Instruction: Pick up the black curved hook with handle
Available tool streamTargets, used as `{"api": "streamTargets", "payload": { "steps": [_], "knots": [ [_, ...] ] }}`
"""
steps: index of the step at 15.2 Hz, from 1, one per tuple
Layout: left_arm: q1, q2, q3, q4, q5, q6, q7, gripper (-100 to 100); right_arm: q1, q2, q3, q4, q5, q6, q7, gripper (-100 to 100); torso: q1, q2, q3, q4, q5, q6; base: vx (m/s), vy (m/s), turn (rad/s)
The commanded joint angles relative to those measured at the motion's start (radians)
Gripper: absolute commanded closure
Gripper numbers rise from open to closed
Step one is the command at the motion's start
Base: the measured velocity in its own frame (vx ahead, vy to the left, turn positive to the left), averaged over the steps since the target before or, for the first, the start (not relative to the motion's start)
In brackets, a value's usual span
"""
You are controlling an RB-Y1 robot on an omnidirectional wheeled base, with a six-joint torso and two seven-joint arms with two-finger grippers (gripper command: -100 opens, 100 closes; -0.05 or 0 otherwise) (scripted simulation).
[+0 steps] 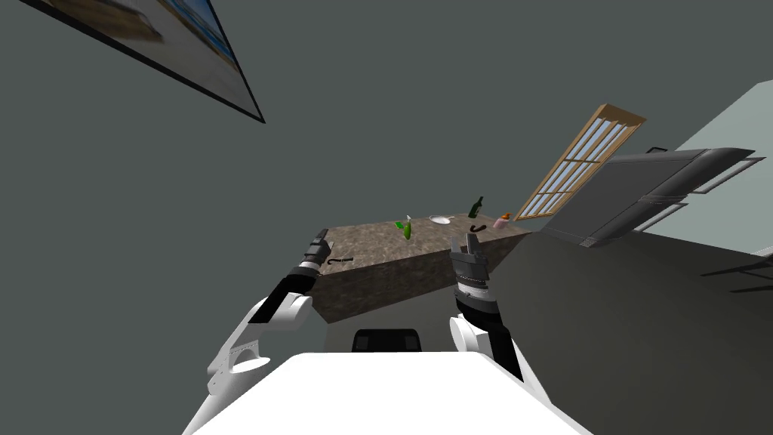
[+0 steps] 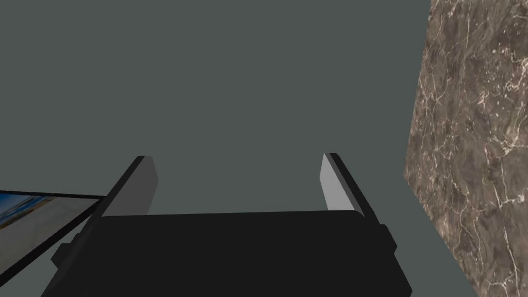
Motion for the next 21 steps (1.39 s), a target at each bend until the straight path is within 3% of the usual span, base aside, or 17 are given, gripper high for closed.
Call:
{"api": "streamTargets", "payload": {
  "steps": [1,10,11,12,15,19,21],
  "knots": [
    [-0.013,0.013,0.015,0.021,0.01,0.05,-0.016,-100,0.0,0.0,0.0,0.0,0.0,0.0,0.0,0,0.0,0.0,0.0,0.0,0.0,0.0,0.002,-0.066,-0.014],
    [-0.046,0.041,0.048,0.068,0.027,0.232,-0.044,-100,0.0,0.0,0.0,0.0,0.0,0.0,0.0,0,0.0,-0.002,-0.001,0.0,0.0,0.0,0.004,-0.056,-0.01],
    [-0.046,0.041,0.048,0.068,0.027,0.232,-0.044,-100,0.0,0.0,0.0,0.0,0.0,0.0,0.0,0,0.001,-0.001,-0.001,0.0,0.0,0.0,0.004,-0.028,0.002],
    [-0.062,0.057,0.065,0.094,0.035,0.267,-0.059,-100,0.0,0.0,0.0,0.0,0.0,0.0,0.0,0,0.002,-0.001,-0.001,0.0,0.0,0.0,0.013,-0.052,-0.018],
    [-0.062,0.057,0.065,0.094,0.035,0.305,-0.059,-100,0.0,0.0,0.0,0.0,0.0,0.0,0.0,0,0.001,-0.002,-0.001,0.0,0.0,0.0,0.014,-0.047,-0.006],
    [-0.096,0.089,0.101,0.149,0.049,0.403,-0.089,-100,0.0,0.0,0.0,0.0,0.0,0.0,0.0,0,0.001,-0.002,-0.001,-0.001,0.0,0.0,0.024,-0.055,-0.016],
    [-0.096,0.089,0.101,0.149,0.049,0.438,-0.089,-100,0.0,0.0,0.0,0.0,0.0,0.0,0.0,0,0.0,-0.003,-0.002,-0.001,0.0,0.0,0.029,-0.063,-0.009]
  ]
}}
